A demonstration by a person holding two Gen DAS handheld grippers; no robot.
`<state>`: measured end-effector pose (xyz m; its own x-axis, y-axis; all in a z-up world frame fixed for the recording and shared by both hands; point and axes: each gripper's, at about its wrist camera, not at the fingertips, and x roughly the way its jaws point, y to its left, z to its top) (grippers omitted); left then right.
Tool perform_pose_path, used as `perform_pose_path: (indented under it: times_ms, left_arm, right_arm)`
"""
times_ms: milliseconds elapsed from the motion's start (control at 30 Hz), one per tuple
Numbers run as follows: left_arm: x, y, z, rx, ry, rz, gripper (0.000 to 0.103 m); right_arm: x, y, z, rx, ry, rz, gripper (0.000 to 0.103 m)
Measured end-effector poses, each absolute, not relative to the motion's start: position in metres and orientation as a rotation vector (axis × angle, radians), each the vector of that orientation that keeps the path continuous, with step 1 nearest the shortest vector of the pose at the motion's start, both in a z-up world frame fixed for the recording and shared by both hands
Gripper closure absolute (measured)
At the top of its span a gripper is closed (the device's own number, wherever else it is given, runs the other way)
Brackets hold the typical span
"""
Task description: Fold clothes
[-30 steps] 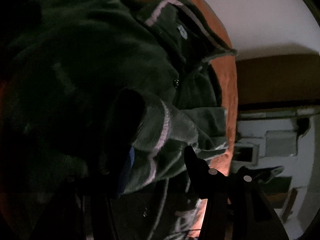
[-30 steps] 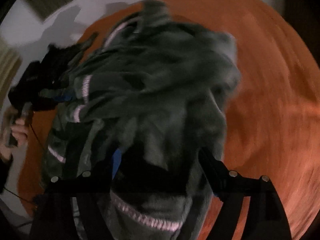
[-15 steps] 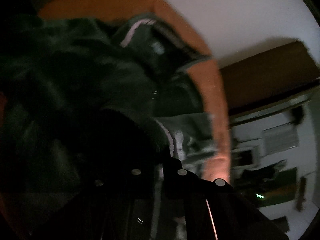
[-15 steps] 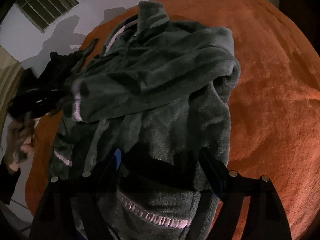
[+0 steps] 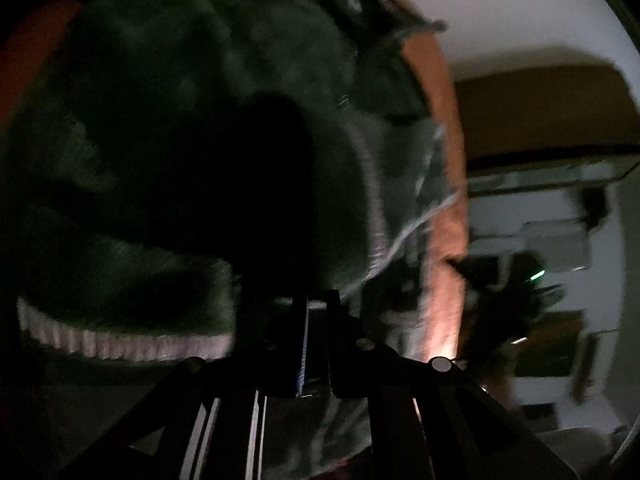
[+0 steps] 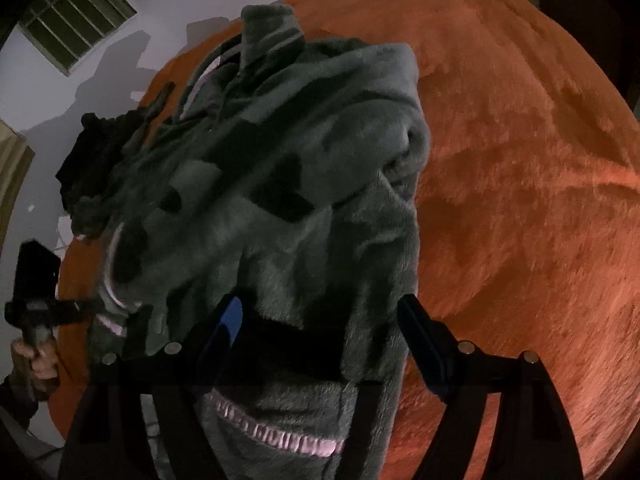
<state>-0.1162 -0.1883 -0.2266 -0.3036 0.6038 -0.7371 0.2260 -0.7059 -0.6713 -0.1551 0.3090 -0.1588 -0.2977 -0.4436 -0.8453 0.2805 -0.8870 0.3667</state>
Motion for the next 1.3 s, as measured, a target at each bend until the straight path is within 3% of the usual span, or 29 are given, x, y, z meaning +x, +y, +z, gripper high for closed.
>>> perform_pose_path:
  times_ms: [67,133,167,200,333,367,433,500,533,567,700,967,1033,1100,1133,1200,1233,1267,1300]
  left_arm:
    - [-0.119,-0.197,-0.211,-1.604,-1.039,2.166,0.089]
    - [-0.128,-0.205,-0.197,-1.524,-1.056,2.206,0.07]
    - [-0.136,-0.21,-0.19,-1.486,-1.068,2.228,0.053]
    - [-0.15,-0.213,-0.188,-1.465,-1.08,2.237,0.048]
    - [-0.186,-0.208,-0.194,-1.486,-1.102,2.158,0.048]
    - [-0.197,-0.2,-0.204,-1.562,-1.06,2.147,0.048]
    - [-0.206,-0.19,-0.217,-1.623,-1.029,2.135,0.05]
    - [-0.209,-0.183,-0.228,-1.62,-1.05,2.156,0.096]
    - [-0.207,-0.182,-0.23,-1.617,-1.07,2.169,0.096]
    - [-0.203,-0.188,-0.226,-1.578,-1.115,2.215,0.096]
    - [-0.183,-0.219,-0.202,-1.421,-1.234,2.367,0.096]
    - [-0.194,-0.223,-0.201,-1.41,-1.197,2.243,0.092]
    - [-0.199,-0.214,-0.205,-1.407,-1.163,2.267,0.089]
    - [-0.206,-0.208,-0.21,-1.438,-1.159,2.244,0.083]
    - [-0.209,-0.206,-0.212,-1.452,-1.164,2.228,0.081]
    - [-0.208,-0.203,-0.214,-1.471,-1.143,2.237,0.083]
    - [-0.21,-0.201,-0.212,-1.464,-1.12,2.264,0.092]
    - [-0.211,-0.205,-0.203,-1.454,-1.076,2.337,0.096]
    - [-0.212,-0.21,-0.195,-1.436,-1.057,2.379,0.096]
  right_arm:
    - [-0.163,0.307,-0.153,1.491,-0.19,-2.224,0.024]
    - [-0.171,0.304,-0.143,1.449,-0.172,-2.247,0.024]
    - [-0.178,0.3,-0.136,1.42,-0.151,-2.26,0.024]
    - [-0.183,0.297,-0.131,1.392,-0.125,-2.269,0.024]
    - [-0.208,0.269,-0.114,1.258,0.088,-2.324,0.025]
    - [-0.216,0.261,-0.113,1.243,0.142,-2.331,0.032]
    - [-0.229,0.249,-0.117,1.242,0.225,-2.335,0.048]
    - [-0.24,0.248,-0.132,1.324,0.279,-2.331,0.085]
    - [-0.244,0.249,-0.14,1.372,0.303,-2.326,0.098]
    - [-0.247,0.252,-0.147,1.414,0.317,-2.322,0.103]
    - [-0.24,0.283,-0.149,1.445,0.193,-2.333,0.103]
    - [-0.225,0.346,-0.155,1.498,-0.06,-2.34,0.103]
    - [-0.224,0.346,-0.146,1.442,-0.044,-2.347,0.087]
    - [-0.227,0.333,-0.139,1.385,0.048,-2.334,0.014]
    - [-0.229,0.325,-0.141,1.373,0.094,-2.322,0.011]
    - [-0.237,0.313,-0.149,1.356,0.133,-2.314,0.011]
    - [-0.243,0.309,-0.152,1.365,0.124,-2.313,0.013]
    - [-0.248,0.307,-0.155,1.37,0.103,-2.321,0.027]
    - [-0.252,0.304,-0.157,1.387,0.104,-2.329,0.058]
